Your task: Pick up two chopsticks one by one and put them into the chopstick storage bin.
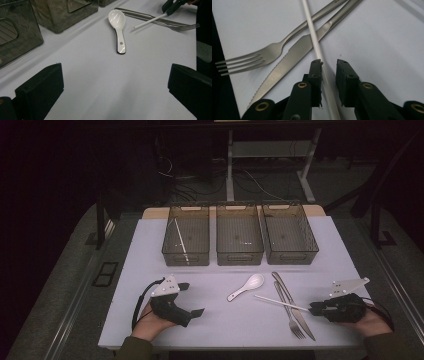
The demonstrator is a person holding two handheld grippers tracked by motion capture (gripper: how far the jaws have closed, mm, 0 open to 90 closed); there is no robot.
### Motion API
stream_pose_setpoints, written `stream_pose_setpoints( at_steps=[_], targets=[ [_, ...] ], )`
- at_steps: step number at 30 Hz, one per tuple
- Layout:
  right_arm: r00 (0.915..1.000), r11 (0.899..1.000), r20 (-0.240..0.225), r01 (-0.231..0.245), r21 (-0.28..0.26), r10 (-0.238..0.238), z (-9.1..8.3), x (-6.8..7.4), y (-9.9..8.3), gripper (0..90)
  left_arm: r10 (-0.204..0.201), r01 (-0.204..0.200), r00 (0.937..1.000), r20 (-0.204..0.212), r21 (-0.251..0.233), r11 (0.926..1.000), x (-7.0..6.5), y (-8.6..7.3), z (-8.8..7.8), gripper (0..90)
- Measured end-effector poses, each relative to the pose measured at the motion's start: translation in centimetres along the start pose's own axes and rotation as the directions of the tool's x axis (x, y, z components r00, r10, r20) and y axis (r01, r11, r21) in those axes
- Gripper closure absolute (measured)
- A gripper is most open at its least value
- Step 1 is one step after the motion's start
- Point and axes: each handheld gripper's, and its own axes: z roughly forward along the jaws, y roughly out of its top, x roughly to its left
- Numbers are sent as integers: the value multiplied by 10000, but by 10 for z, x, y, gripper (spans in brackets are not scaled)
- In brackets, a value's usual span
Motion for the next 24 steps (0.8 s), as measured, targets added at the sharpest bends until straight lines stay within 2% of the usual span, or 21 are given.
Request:
stream_pose_setpoints(
  at_steps=[5, 17, 24],
  targets=[
    [9997, 9997, 25, 260, -24, -260, 1, -1, -2, 797, -13, 13, 10000, 25, 15, 10000, 0, 0, 0, 0],
    [9961, 9961, 94, 880, -18, -880, 1, 0, -3, 840, 46, -46, 10000, 61, 45, 10000, -1, 0, 0, 0],
    [9976, 9977, -154, 674, 14, -674, -1, -2, -3, 842, 75, -76, 9999, 67, 54, 10000, -1, 1, 0, 0]
  ],
)
